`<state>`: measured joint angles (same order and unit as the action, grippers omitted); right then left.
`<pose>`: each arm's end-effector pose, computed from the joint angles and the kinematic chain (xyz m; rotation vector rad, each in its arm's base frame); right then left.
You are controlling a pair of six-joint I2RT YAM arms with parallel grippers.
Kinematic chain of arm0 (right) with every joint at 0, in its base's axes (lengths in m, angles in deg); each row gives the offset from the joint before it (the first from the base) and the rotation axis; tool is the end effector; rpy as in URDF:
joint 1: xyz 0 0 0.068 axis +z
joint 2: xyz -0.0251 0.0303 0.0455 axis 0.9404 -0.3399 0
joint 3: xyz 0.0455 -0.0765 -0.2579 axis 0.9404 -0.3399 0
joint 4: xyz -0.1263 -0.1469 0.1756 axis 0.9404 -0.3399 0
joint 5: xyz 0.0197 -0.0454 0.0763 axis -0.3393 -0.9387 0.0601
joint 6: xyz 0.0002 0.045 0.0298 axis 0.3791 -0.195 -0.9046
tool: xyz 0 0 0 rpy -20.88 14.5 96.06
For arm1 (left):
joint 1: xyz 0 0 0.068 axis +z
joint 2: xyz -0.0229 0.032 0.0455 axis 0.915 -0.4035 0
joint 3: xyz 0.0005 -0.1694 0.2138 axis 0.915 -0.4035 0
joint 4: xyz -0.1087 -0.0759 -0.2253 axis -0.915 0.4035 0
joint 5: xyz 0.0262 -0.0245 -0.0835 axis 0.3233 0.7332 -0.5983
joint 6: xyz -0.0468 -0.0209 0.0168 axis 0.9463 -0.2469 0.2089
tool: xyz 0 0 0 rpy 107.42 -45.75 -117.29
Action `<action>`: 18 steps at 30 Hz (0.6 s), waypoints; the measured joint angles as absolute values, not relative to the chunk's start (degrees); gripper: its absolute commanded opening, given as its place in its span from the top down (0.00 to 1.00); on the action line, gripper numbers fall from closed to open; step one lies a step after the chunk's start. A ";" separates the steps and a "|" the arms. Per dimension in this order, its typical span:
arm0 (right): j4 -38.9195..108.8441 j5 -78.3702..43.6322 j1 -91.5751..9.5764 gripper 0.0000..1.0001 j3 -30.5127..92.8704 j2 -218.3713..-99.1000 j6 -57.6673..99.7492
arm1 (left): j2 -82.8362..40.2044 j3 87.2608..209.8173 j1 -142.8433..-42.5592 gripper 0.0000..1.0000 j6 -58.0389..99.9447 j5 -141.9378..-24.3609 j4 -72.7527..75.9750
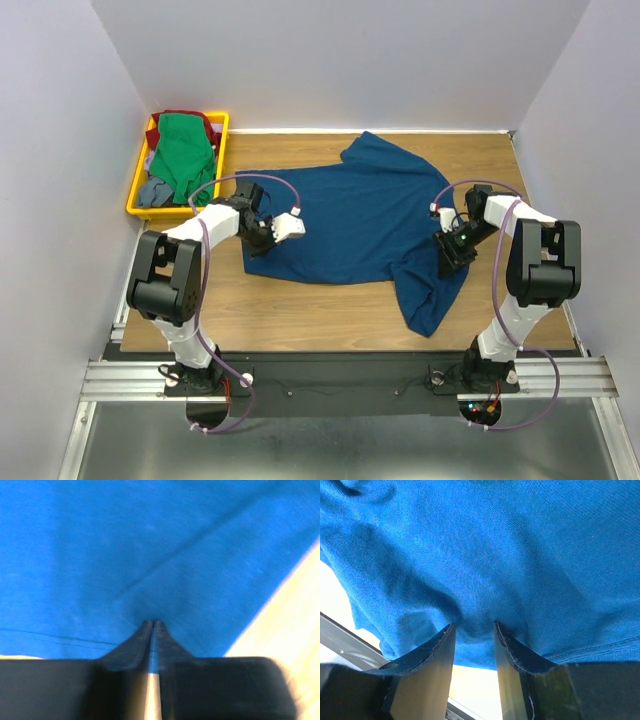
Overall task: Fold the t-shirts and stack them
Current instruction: Flatten the tshirt out
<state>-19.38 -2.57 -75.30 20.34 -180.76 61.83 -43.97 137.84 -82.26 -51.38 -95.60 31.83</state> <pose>0.3033 -0.0138 0.1591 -0.7314 2.9159 0.5905 0.3188 -0.1048 0.1800 1.6935 1.9652 -0.2169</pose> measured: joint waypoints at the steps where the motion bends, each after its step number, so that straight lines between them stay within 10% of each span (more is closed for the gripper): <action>1: -19.38 -2.60 -75.30 0.57 20.36 -180.81 61.83 | -43.36 137.30 -82.26 0.96 -52.03 -95.88 32.62; 5: -19.42 -2.68 -75.30 0.57 20.60 -181.09 61.59 | -39.71 135.94 -82.26 1.00 -54.04 -96.82 34.89; 11: -19.42 -2.66 -75.30 0.56 20.73 -181.25 61.37 | -33.85 134.85 -82.23 0.57 -55.36 -97.59 34.87; 18: -19.42 -2.73 -75.30 0.56 20.73 -181.25 61.20 | -40.21 139.79 -82.26 0.48 -55.25 -98.70 34.26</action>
<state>-19.42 -2.73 -75.30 20.73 -181.25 61.20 -40.21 139.79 -82.26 -55.25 -98.70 34.26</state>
